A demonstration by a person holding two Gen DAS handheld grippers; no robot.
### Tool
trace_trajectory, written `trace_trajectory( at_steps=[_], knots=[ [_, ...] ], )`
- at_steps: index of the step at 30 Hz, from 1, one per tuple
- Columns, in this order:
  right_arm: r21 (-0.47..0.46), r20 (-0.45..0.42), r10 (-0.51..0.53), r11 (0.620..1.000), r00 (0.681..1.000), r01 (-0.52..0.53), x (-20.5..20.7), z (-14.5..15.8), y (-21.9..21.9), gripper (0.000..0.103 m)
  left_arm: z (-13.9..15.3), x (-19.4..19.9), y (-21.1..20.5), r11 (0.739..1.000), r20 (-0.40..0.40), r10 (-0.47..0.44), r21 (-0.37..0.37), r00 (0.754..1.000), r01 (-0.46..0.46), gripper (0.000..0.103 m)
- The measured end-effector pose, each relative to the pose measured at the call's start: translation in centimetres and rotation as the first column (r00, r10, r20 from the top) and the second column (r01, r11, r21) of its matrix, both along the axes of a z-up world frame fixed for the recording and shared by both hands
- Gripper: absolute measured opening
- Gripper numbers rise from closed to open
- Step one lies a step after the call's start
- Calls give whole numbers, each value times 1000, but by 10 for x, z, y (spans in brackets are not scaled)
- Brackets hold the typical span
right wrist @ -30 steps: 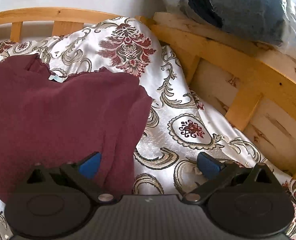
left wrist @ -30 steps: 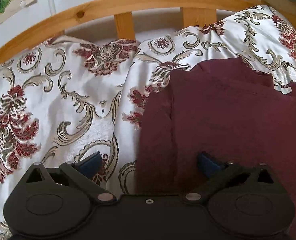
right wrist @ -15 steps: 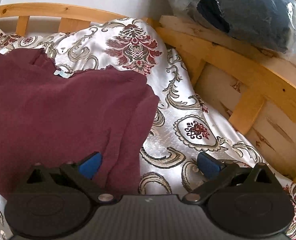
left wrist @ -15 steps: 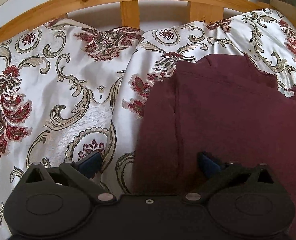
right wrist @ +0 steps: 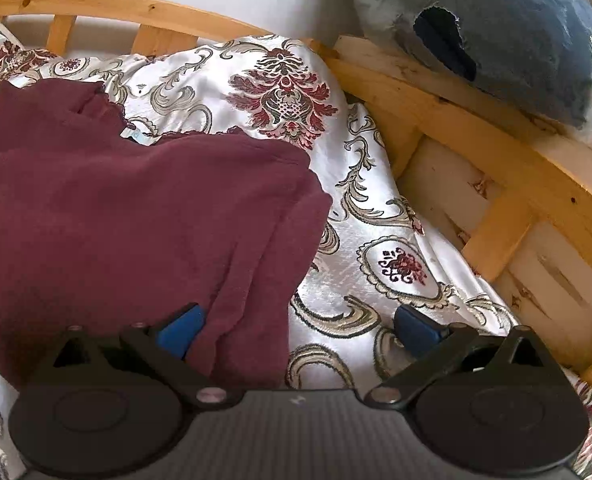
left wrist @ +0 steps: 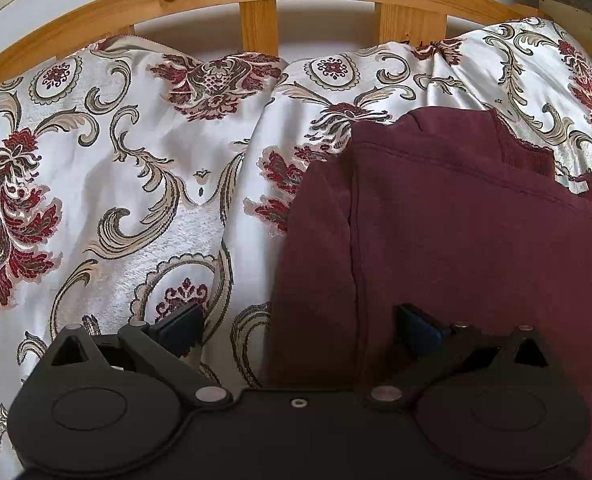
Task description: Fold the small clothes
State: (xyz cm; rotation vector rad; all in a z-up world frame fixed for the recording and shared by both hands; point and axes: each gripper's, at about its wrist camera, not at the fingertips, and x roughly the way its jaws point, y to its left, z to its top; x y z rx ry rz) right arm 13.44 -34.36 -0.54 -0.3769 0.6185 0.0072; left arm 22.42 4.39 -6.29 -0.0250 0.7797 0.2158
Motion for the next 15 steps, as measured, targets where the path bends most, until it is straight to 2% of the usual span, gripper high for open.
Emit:
trace_trajectory(
  at_steps=[3,5,6,7,8,10,11,12,13,15],
  knots=[
    [42,56,27,999,998,-29,-11,17,-1,103,0,0,0,1000,1,0,0,1000,0,103],
    [91,38,64,994,997,-67,-20,22,-3,102,0,1,0,1000,-1,1,0,1000,-1,103],
    [118,37,80,990,996,-83,-26,23,-4,98,0,0,0,1000,-2,1,0,1000,-1,103],
    [140,33,95,985,995,-99,-31,25,-5,88,0,0,-1,1000,-3,1,0,1000,-1,103],
    [155,26,108,982,994,-111,-37,27,-5,82,0,0,-1,1000,-3,1,1,1000,-1,103],
    [184,18,129,974,991,-130,-48,28,-6,58,-1,0,-1,1000,-3,1,2,1000,-1,103],
    [202,1,141,970,990,-138,-51,28,-6,52,-1,1,-1,1000,-3,2,4,1000,-2,103],
    [220,-19,155,964,988,-147,-54,28,-6,38,-1,1,-1,1000,-3,2,6,1000,-2,103],
    [236,-42,164,960,986,-149,-56,26,-7,29,-1,1,-1,1000,-4,1,7,1000,-1,103],
    [248,-76,161,959,984,-137,-57,23,-7,20,-1,1,-1,1000,-4,2,6,1000,-2,103]
  ],
)
